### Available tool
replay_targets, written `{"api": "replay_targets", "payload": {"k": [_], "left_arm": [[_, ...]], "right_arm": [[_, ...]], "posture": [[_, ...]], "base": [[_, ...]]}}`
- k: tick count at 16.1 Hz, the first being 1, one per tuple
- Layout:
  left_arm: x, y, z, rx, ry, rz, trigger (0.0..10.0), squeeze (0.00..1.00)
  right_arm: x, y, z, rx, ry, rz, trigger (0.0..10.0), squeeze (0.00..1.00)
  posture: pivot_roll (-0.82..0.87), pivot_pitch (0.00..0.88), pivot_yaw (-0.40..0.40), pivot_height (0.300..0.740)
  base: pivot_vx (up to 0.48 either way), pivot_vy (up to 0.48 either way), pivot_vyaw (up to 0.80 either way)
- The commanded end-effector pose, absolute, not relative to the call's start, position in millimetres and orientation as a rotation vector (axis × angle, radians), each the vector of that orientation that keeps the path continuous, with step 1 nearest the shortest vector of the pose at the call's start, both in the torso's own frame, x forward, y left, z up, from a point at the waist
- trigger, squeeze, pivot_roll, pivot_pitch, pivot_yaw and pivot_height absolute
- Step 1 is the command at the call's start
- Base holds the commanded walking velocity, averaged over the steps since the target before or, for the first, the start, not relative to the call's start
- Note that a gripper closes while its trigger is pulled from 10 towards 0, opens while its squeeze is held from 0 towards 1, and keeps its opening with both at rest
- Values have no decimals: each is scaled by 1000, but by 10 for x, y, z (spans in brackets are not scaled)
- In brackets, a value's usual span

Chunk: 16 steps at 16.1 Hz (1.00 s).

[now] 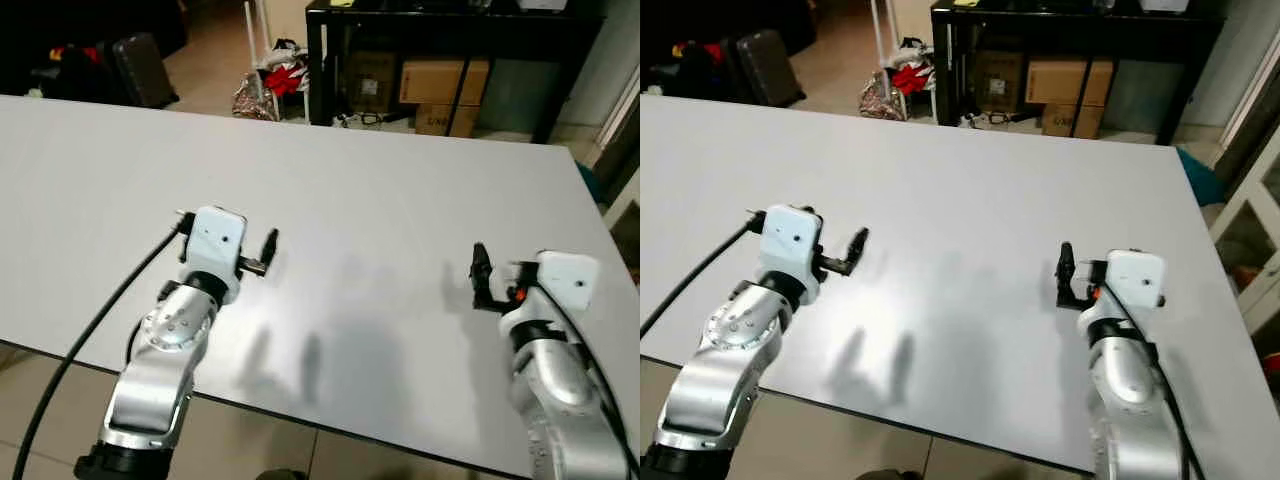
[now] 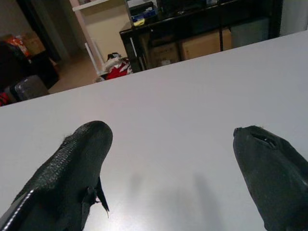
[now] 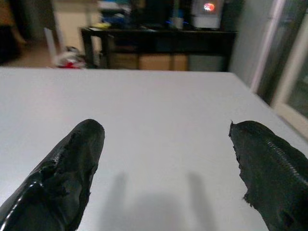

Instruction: Setting the table

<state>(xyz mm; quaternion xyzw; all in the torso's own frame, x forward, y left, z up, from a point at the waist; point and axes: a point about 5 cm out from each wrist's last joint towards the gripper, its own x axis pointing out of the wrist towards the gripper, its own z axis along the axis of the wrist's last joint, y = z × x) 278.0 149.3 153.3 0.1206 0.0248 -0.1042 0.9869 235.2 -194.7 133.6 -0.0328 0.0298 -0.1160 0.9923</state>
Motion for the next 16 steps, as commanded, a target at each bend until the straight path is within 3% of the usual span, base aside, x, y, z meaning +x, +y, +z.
{"api": "replay_targets", "payload": {"k": [1,2,5,10,16], "left_arm": [[2803,1480,1554,242,47,-216,10000,0],[2802,1482,1550,239,50,-211,10000,0],[2777,1509,1527,234,64,-195,10000,0],[2749,1536,1539,232,63,-161,10000,0],[2659,1564,1500,228,82,-137,10000,0]], "right_arm": [[2337,-1986,1315,-71,76,-252,10000,63],[2335,-1933,1306,-1,60,-188,10000,0],[2347,-1778,1348,21,54,-53,10000,0],[2411,-1717,1351,14,67,14,10000,0],[2441,-1717,1364,20,75,24,10000,0]], "posture": [[0,0,45,740],[2,0,43,740],[14,0,28,740],[37,0,-10,740],[42,0,-25,740]], "base": [[0,326,0],[0,326,0],[0,326,0],[0,340,0],[0,341,766]]}}
